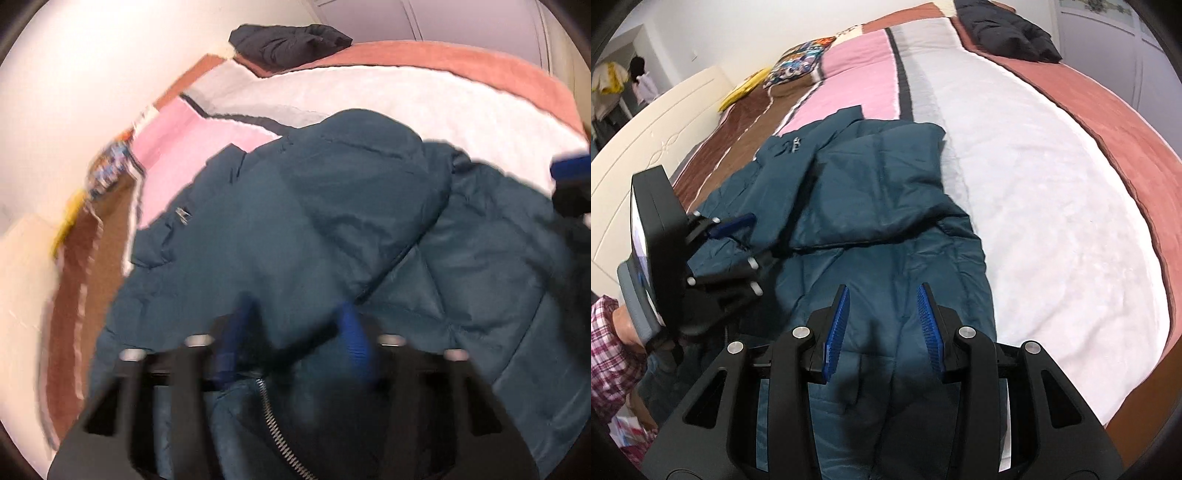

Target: Fold large clothes

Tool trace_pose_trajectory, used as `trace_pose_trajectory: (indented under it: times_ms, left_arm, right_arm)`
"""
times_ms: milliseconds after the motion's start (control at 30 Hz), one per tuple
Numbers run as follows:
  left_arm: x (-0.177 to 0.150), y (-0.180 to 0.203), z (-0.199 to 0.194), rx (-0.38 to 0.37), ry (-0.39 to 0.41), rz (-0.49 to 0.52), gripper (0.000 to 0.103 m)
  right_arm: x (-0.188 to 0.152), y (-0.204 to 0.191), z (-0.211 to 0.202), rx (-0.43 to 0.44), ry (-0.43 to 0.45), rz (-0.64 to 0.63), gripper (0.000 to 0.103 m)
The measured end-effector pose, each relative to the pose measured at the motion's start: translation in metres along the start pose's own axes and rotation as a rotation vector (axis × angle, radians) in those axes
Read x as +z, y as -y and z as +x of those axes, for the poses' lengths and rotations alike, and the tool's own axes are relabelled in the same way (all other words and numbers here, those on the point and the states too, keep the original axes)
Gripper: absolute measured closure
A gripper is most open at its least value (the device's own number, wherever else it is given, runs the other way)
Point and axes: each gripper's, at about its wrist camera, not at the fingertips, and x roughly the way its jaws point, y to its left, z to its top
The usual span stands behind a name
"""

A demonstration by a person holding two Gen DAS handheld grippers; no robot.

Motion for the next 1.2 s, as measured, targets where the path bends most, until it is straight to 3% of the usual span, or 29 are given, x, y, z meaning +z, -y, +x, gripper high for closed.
trace_pose_trajectory:
  times_ms: [100, 200, 367, 533, 567, 633, 667, 700, 767, 933, 1033, 1133, 1200]
  left_arm:
    - [0.005, -0.029, -0.013, -0.03, 0.049, -0.15, 0.094]
    - [0.005, -0.076, -0.029, -0.063, 0.086, -0.357, 0.097]
    - [-0.022, -0.149, -0.048, 0.037, 0.089, -0.623, 0.099]
    - [-0.07, -0.191, -0.037, 0.098, -0.007, -0.824, 0.098]
    - [-0.082, -0.198, -0.031, 0.101, -0.045, -0.872, 0.096]
    - [-0.104, -0.209, -0.021, 0.09, -0.098, -0.965, 0.079]
    - [-0.115, -0.212, -0.02, 0.076, -0.114, -1.009, 0.061]
    - [-0.121, -0.216, -0.02, 0.066, -0.116, -1.045, 0.054]
    - [-0.133, -0.221, -0.021, 0.033, -0.088, -1.129, 0.052]
    - [-0.123, -0.218, -0.014, -0.026, -0.046, -1.186, 0.049]
    - [-0.093, -0.21, -0.007, 0.004, -0.01, -1.061, 0.049]
    - [-0.08, -0.206, 0.009, 0.043, -0.047, -0.964, 0.065]
    - [-0.082, -0.205, 0.03, 0.053, -0.142, -0.974, 0.077]
  right_arm:
    - [-0.001, 0.0, 0.003, 0.009, -0.01, 0.005, 0.064]
    - [-0.003, -0.006, 0.006, 0.017, -0.021, -0.013, 0.064]
    - [-0.007, -0.019, 0.009, 0.032, -0.033, -0.046, 0.064]
    - [-0.006, -0.029, 0.019, 0.051, -0.061, -0.055, 0.062]
    - [-0.005, -0.031, 0.021, 0.058, -0.068, -0.054, 0.062]
    - [-0.002, -0.038, 0.025, 0.065, -0.069, -0.065, 0.062]
    - [-0.001, -0.04, 0.025, 0.064, -0.068, -0.071, 0.061]
    - [0.0, -0.044, 0.027, 0.064, -0.067, -0.079, 0.061]
    - [0.002, -0.05, 0.03, 0.066, -0.069, -0.093, 0.06]
    - [0.005, -0.061, 0.041, 0.068, -0.084, -0.11, 0.06]
    - [0.006, -0.067, 0.044, 0.065, -0.088, -0.121, 0.06]
    - [0.005, -0.07, 0.046, 0.061, -0.094, -0.131, 0.06]
    - [0.004, -0.071, 0.046, 0.057, -0.097, -0.132, 0.06]
